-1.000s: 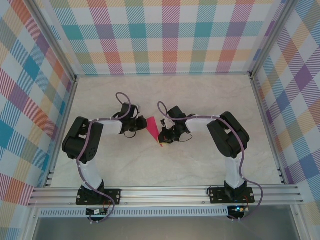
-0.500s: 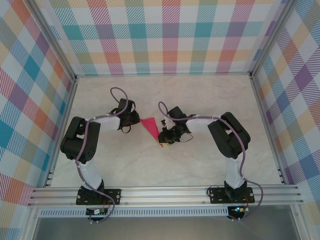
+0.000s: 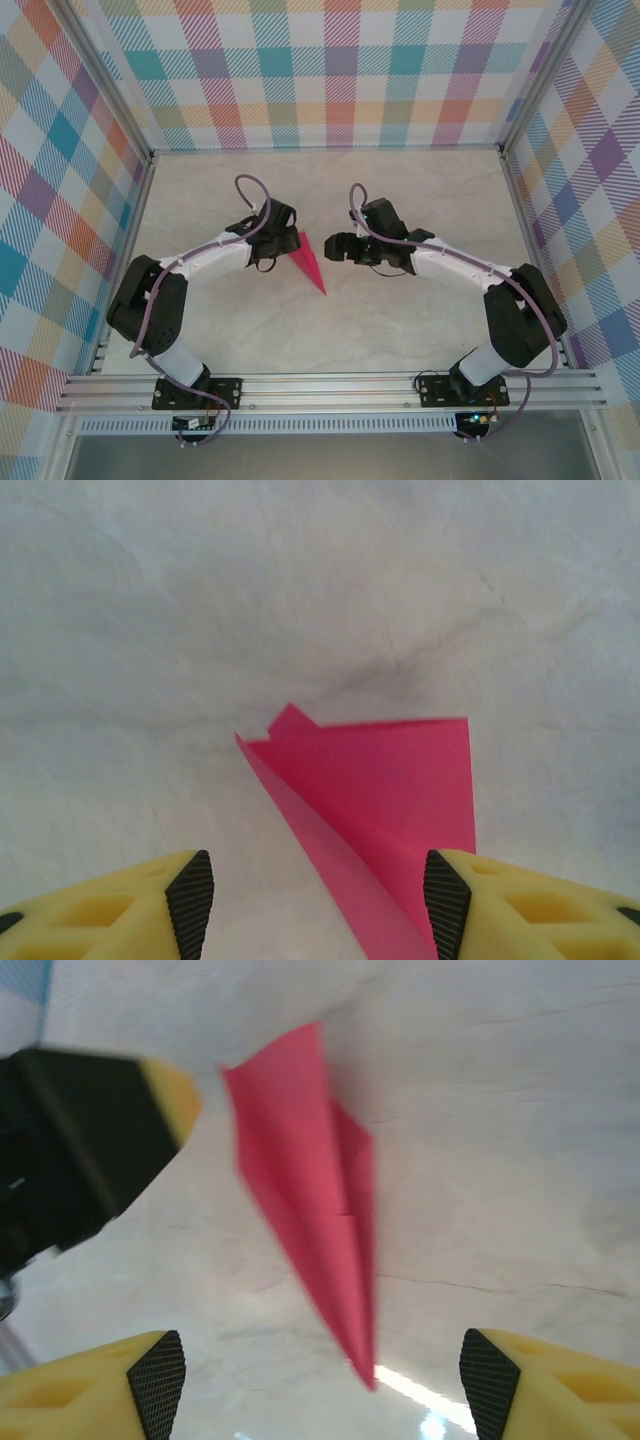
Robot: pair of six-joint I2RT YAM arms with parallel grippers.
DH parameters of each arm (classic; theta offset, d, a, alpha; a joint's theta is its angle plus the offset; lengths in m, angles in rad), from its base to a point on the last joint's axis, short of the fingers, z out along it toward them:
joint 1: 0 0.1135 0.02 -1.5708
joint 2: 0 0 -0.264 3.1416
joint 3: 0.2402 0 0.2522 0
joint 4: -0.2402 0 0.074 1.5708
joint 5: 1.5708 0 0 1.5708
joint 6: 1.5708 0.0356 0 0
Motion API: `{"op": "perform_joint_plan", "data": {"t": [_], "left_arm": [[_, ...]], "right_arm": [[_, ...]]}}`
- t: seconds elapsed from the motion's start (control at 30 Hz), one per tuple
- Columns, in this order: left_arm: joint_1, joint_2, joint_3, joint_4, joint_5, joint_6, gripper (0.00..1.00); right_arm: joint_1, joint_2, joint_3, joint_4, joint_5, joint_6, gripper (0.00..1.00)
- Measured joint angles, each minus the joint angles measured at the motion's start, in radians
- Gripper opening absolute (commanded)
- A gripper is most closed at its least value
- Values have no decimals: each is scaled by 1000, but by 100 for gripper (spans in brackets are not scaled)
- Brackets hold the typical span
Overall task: Fold a paper plane with a square sheet of paper (pick it up from the middle)
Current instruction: Move a paper plane to the center of the table.
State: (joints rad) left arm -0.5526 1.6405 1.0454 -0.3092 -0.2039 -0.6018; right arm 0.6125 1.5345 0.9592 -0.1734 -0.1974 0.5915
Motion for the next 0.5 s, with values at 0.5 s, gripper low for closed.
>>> {"op": "perform_joint_plan", "data": {"t": [0.5], "left_arm": [[-61, 85, 4, -32, 48, -235, 47]], "right_arm": [[-28, -2, -68, -28, 108, 4, 79]]}}
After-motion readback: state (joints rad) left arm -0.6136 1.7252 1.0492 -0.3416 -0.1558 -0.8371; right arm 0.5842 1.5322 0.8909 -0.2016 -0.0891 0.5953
